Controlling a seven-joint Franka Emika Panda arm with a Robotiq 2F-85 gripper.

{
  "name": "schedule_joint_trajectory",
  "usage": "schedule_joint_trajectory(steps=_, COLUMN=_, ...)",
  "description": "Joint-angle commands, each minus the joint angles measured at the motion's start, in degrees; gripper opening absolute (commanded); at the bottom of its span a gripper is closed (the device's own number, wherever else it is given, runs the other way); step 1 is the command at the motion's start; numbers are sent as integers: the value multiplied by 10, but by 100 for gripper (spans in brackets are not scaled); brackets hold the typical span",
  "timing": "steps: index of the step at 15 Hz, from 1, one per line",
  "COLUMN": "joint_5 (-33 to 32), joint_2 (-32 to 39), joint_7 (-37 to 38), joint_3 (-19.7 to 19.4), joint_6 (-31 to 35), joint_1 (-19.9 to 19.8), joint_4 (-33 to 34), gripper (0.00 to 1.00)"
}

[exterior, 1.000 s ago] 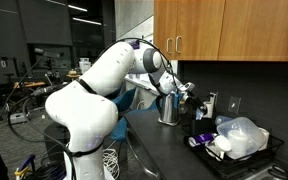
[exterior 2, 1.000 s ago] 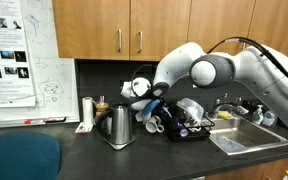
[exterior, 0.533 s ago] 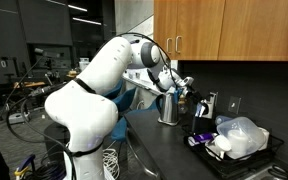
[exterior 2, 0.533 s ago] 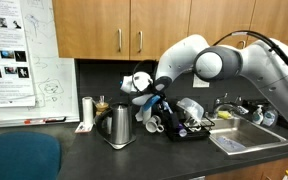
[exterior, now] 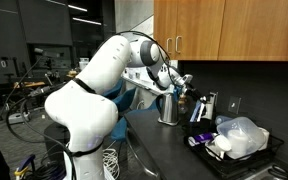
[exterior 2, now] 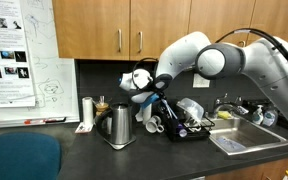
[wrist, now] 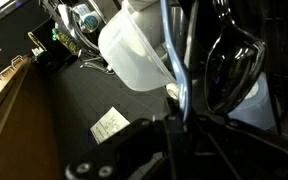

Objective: Take a fork and a knife off of the dish rack

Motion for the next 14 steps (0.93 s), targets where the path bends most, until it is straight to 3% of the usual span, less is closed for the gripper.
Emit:
schedule_joint_trajectory(steps=1, joint_5=-15, joint_2=-23, joint_7=20, joint_3=6, joint_6=-8, joint_1=-2, joint_4=-19, gripper=2)
schedule_joint_trajectory(steps=14, joint_5=-72, joint_2=-61, joint_7=15, joint_3=9, joint_6=-54, joint_1=-6, joint_4=-22, gripper=2)
